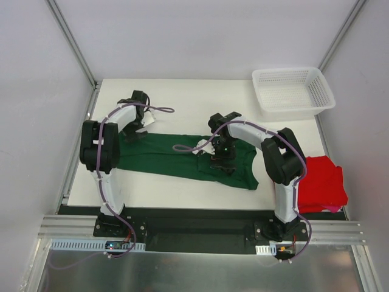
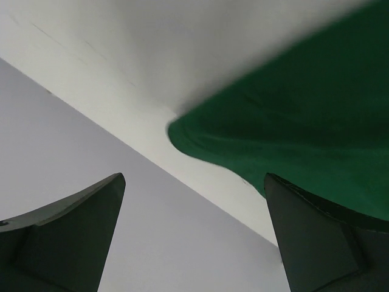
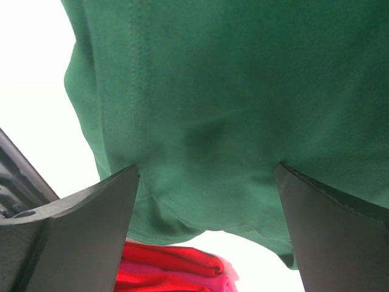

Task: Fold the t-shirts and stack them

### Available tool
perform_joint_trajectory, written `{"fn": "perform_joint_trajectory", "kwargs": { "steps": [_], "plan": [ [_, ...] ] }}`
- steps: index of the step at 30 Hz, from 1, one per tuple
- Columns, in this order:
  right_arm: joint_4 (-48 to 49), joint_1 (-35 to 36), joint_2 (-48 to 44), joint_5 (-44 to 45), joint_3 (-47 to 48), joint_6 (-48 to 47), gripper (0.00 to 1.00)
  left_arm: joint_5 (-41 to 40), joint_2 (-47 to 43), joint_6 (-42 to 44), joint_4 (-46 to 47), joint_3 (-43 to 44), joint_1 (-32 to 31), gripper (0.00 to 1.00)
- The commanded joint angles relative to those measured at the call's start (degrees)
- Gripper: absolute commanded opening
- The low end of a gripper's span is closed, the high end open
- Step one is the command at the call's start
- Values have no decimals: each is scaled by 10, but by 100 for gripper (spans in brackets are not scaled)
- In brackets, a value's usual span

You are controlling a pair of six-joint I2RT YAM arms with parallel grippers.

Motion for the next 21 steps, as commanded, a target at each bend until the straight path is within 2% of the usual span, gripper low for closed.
{"fn": "perform_joint_trajectory", "kwargs": {
  "steps": [1,4,9,21],
  "plan": [
    [17,-6,-11,42,-10,13,100,21,-120,31,-28,-91,-8,99],
    [35,-8,-5,58,-6,31,100,38,-160,34,-35,-132,-16,99],
    [53,-9,10,74,8,49,100,70,-174,11,-56,-135,-35,99],
    [92,-15,12,110,17,74,100,151,-108,-58,-79,-127,-66,99]
  ]
}}
